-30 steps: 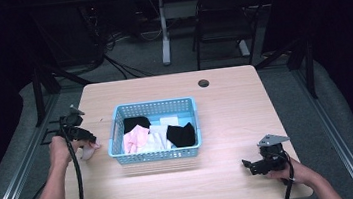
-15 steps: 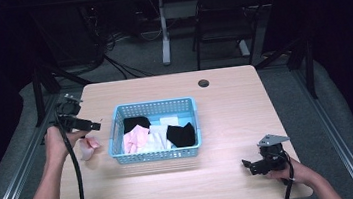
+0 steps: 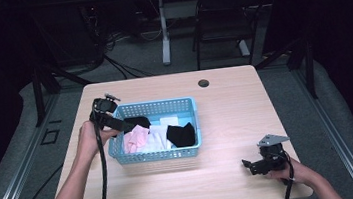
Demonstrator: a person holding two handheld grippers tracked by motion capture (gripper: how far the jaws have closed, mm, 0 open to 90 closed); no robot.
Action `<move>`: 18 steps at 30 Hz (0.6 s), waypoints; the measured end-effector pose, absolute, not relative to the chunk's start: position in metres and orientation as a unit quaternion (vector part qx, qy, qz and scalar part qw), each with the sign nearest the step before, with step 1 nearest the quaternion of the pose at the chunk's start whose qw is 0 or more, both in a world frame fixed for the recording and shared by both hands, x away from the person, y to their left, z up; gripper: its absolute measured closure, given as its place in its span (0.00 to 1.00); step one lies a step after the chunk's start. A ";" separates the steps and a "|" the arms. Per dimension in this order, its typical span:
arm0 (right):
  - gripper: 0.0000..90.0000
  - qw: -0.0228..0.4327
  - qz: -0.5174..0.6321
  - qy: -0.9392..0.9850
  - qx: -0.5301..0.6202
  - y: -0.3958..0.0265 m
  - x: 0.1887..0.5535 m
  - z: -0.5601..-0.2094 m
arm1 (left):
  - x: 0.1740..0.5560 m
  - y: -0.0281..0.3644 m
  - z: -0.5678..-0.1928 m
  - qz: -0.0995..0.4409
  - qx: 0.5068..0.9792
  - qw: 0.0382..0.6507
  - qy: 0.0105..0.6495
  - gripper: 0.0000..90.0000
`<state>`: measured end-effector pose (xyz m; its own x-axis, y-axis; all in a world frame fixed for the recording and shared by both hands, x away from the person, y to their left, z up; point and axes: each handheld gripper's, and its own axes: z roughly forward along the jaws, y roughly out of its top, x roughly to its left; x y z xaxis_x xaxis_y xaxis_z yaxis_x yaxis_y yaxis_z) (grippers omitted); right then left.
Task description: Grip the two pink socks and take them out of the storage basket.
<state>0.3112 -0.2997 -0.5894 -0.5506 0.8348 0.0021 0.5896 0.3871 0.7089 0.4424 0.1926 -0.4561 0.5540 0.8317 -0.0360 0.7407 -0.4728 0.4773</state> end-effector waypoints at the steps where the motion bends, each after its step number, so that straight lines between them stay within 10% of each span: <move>1: 0.00 0.182 0.338 0.813 0.438 -0.300 0.311 -0.589 | 0.442 0.185 -0.461 0.095 0.858 0.224 0.452 0.08; 18: 0.00 0.182 0.338 0.813 0.438 -0.300 0.311 -0.589 | 0.446 0.170 -0.506 0.056 0.870 0.185 0.453 0.25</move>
